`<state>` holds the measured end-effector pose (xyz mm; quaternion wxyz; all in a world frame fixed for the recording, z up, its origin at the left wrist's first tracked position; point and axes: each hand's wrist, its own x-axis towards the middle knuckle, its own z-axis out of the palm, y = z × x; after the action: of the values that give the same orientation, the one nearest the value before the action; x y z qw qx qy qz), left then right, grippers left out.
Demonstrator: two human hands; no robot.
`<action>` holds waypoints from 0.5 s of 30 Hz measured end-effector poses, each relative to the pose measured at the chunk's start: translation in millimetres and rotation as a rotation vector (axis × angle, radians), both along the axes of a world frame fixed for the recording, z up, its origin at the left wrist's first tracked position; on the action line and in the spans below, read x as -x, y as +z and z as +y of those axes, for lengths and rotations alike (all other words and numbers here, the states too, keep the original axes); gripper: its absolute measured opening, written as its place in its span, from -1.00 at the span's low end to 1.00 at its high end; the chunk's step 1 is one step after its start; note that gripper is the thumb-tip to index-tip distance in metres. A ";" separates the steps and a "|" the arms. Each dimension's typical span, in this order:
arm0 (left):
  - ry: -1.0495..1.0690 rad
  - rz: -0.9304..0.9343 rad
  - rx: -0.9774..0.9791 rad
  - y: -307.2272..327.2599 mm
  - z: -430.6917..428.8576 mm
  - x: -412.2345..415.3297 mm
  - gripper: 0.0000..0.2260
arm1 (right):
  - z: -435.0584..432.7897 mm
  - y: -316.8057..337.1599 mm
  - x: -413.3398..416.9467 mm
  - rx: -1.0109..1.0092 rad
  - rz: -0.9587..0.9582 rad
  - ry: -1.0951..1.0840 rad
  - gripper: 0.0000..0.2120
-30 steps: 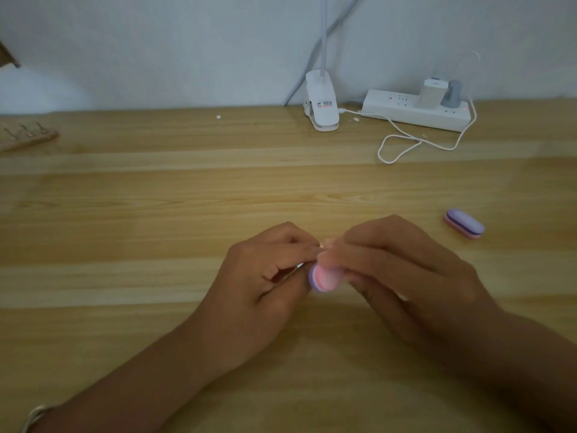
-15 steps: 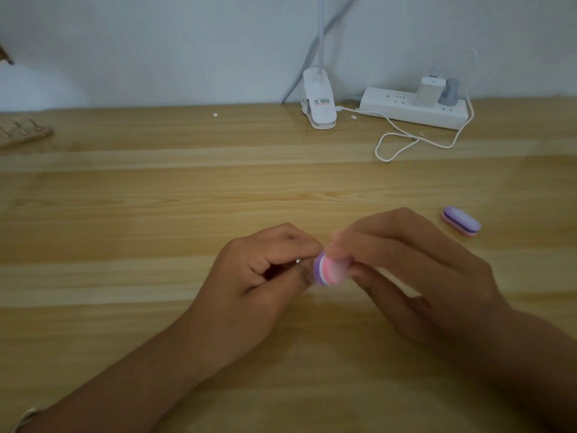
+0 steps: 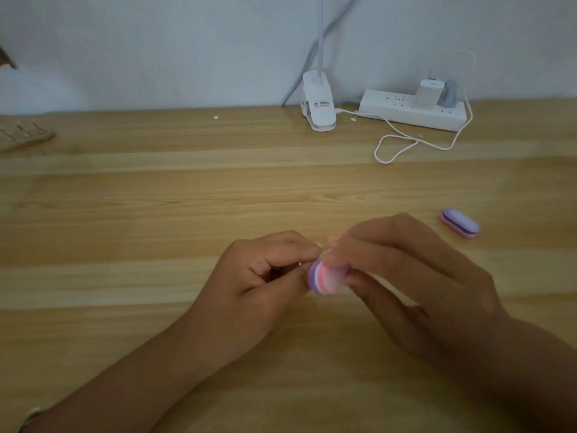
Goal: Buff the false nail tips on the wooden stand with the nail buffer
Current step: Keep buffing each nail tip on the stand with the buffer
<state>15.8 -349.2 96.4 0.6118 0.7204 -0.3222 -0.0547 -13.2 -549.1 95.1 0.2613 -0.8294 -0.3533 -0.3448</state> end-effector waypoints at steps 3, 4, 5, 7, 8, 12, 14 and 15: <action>-0.024 0.030 -0.028 0.2 2.0 -0.3 -0.87 | -11.2 0.3 -10.2 0.058 0.007 -0.136 -0.87; -0.040 0.054 -0.025 1.2 1.9 0.5 -0.86 | -14.8 1.4 -12.7 0.035 0.028 -0.169 -0.87; -0.053 0.076 -0.014 2.5 1.7 1.2 -0.86 | -15.8 3.1 -12.9 -0.002 0.049 -0.172 -0.86; -0.069 0.115 0.023 3.8 1.0 2.1 -0.86 | -12.3 4.7 -7.6 -0.048 0.036 -0.125 -0.85; -0.076 0.129 0.035 3.8 0.9 2.7 -0.87 | -7.8 4.8 -3.8 -0.038 0.008 -0.096 -0.84; -0.075 0.184 0.044 4.0 2.0 3.1 -0.85 | -3.8 3.1 -2.6 0.029 -0.059 -0.057 -0.84; -0.066 0.207 0.044 5.0 2.2 3.4 -0.81 | -5.4 -0.3 -3.9 0.022 -0.045 -0.076 -0.86; -0.072 0.211 0.043 6.2 1.9 3.7 -0.80 | -3.7 -1.6 -2.8 -0.002 -0.019 -0.052 -0.86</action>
<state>12.1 -347.3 102.6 0.6552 0.6853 -0.2828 -0.1451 -10.5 -552.8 93.5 0.2497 -0.8349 -0.3339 -0.3595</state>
